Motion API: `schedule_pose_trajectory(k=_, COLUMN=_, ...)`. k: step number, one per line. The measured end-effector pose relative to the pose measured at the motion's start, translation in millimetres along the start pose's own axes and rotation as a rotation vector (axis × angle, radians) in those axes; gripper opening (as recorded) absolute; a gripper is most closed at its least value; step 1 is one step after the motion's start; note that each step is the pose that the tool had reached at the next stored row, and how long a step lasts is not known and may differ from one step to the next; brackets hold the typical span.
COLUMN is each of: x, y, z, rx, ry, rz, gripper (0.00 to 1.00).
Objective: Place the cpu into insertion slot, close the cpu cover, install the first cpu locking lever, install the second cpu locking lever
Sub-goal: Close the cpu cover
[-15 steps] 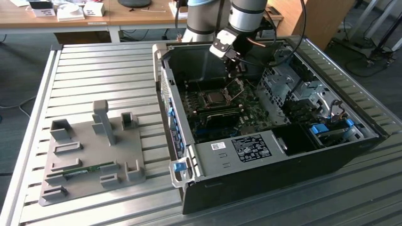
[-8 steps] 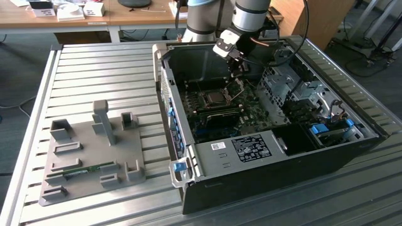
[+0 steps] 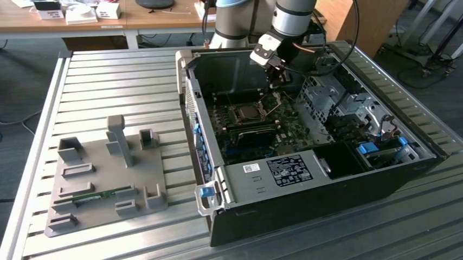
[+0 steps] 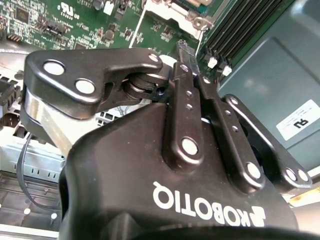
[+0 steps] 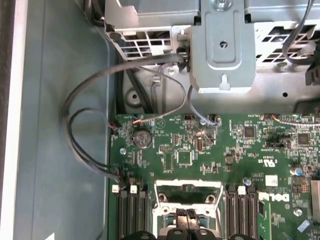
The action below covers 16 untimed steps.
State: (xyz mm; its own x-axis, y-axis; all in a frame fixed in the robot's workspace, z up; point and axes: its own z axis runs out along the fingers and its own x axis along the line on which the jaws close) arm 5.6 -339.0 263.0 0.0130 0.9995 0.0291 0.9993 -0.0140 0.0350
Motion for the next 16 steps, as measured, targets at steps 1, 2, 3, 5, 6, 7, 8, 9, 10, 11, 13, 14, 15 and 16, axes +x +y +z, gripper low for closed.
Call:
schedule_pose_trajectory(k=1, x=0.1, y=1.4, z=0.1, rx=0.0000, ry=0.0000, rz=0.000, gripper=0.11)
schedule_pose_trajectory(k=2, x=0.2, y=2.7, z=0.2, rx=-0.0001, ry=0.0001, rz=0.000, gripper=0.11)
schedule_pose_trajectory(k=3, x=0.3, y=3.9, z=0.2, rx=0.0000, ry=0.0000, rz=0.000, gripper=0.11)
schedule_pose_trajectory(k=5, x=0.5, y=6.4, z=0.4, rx=0.0000, ry=0.0000, rz=0.000, gripper=0.11)
schedule_pose_trajectory(k=6, x=0.6, y=7.7, z=0.5, rx=0.0000, ry=0.0001, rz=0.000, gripper=0.11)
schedule_pose_trajectory(k=7, x=0.7, y=9.0, z=0.6, rx=0.0000, ry=0.0001, rz=0.000, gripper=0.11)
schedule_pose_trajectory(k=8, x=0.8, y=10.4, z=0.6, rx=0.0000, ry=0.0001, rz=0.000, gripper=0.11)
schedule_pose_trajectory(k=9, x=1.0, y=11.8, z=0.7, rx=0.0000, ry=0.0001, rz=0.000, gripper=0.11)
schedule_pose_trajectory(k=10, x=1.1, y=13.4, z=0.8, rx=0.0000, ry=0.0000, rz=0.000, gripper=0.11)
schedule_pose_trajectory(k=11, x=1.2, y=14.9, z=0.9, rx=0.0000, ry=0.0000, rz=0.000, gripper=0.11)
schedule_pose_trajectory(k=13, x=1.4, y=18.0, z=1.1, rx=0.0001, ry=-0.0001, rz=0.000, gripper=0.11)
schedule_pose_trajectory(k=14, x=1.6, y=19.6, z=1.2, rx=0.0000, ry=-0.0001, rz=0.000, gripper=0.11)
schedule_pose_trajectory(k=15, x=1.7, y=21.3, z=1.4, rx=0.0000, ry=-0.0001, rz=0.000, gripper=0.11)
schedule_pose_trajectory(k=16, x=1.9, y=23.0, z=1.5, rx=0.0000, ry=0.0000, rz=0.000, gripper=0.11)
